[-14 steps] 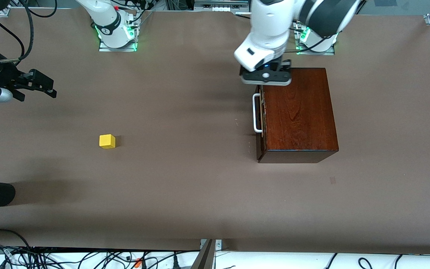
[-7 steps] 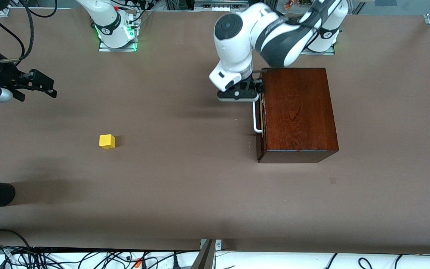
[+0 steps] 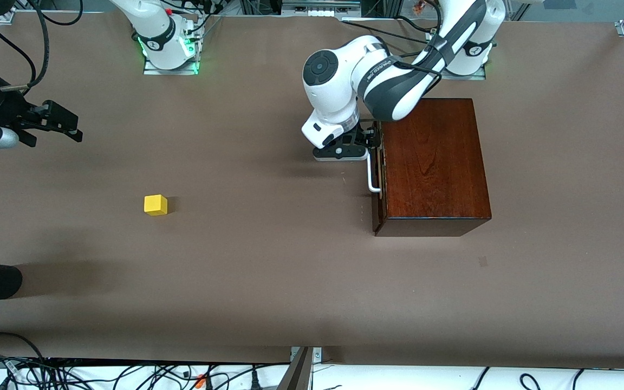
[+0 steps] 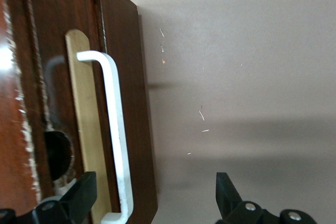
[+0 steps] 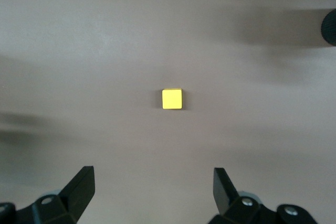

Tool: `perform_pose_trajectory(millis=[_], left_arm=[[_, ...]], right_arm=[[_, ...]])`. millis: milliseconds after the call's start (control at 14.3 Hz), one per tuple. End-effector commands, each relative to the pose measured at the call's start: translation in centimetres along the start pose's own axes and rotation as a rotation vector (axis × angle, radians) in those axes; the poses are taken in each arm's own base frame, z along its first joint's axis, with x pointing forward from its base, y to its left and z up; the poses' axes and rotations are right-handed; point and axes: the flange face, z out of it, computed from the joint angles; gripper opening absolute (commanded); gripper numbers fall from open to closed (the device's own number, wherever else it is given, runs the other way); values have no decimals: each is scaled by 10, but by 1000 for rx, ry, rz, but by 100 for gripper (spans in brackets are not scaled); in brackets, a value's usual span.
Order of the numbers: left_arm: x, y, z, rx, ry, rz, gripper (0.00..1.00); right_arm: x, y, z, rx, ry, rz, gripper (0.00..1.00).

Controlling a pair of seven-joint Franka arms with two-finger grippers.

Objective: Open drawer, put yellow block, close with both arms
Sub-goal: 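Move the left gripper over the box toward the white drawer handle, then lower the left gripper and hook the white drawer handle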

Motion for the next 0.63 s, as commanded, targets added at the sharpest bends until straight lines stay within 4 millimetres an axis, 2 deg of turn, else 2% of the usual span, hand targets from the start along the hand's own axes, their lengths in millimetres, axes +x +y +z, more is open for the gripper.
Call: perform_pose_trajectory(millis=[0,210,559], left_arm=[[-9,0,7,14,32,-1,100],[-11,-3,23,35,55,2,100],[-1,-8,33,43,77,1,100]], right_arm=[[2,-1,-4,21,2,2,100],[2,-1,-4,21,2,2,100],[2,-1,-4,21,2,2,100]])
